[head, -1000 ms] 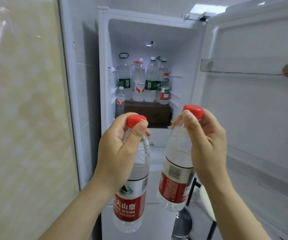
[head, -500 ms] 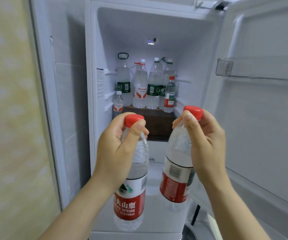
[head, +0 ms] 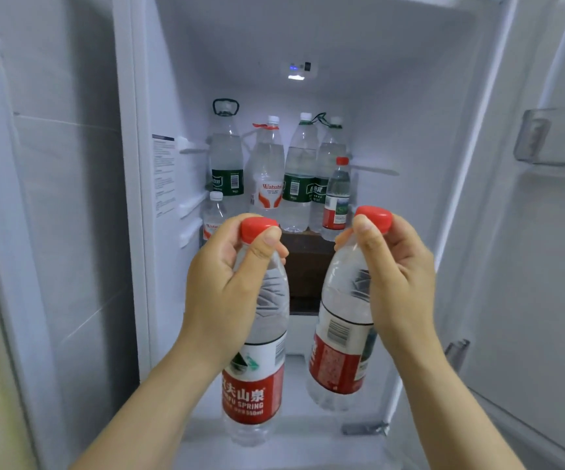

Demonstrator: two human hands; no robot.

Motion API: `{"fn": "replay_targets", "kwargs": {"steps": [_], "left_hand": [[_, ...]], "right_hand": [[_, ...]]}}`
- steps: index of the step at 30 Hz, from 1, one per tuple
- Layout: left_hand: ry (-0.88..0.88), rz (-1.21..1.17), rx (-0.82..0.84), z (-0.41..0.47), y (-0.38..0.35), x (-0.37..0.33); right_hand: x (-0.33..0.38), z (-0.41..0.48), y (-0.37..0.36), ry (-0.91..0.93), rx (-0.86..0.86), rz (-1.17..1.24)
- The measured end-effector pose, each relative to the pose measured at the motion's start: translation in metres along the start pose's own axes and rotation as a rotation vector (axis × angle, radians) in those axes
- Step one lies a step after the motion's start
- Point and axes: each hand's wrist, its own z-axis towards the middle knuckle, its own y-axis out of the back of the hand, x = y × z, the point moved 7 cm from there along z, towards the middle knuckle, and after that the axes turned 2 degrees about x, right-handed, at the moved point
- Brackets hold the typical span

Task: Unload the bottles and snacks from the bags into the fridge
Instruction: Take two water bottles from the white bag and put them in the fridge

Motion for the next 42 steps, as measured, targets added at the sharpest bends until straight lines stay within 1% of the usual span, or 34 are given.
{"fn": "replay_targets", "kwargs": {"steps": [8,14,23,31,38,42], "left_hand": [[-0.013,-0.04,0.003,0.071,0.014,0.065],[-0.046,-0.068,-0.008,0.115,0.013,0.098],[-0.092,-0.066,-0.048,0.181,-0.013,0.127],[-0.111,0.007,-0.108,0.224,-0.033,0.157],[-0.04,0.029,-0.131,0.243,-0.05,0.191],[-0.031,0.014,-0.136,0.247,-0.056,0.195]], "right_hand": [[-0.049,0.058,-0.052,0.009,-0.045,-0.019],[-0.081,0.086,-0.075,0.003,-0.075,-0.045],[-0.117,0.129,-0.077,0.017,-0.105,-0.039],[-0.153,0.158,-0.076,-0.013,-0.109,-0.05],[-0.173,0.176,-0.072,-0.023,-0.12,-0.058],[-0.179,0.188,-0.068,-0.021,-0.133,-0.057]]}}
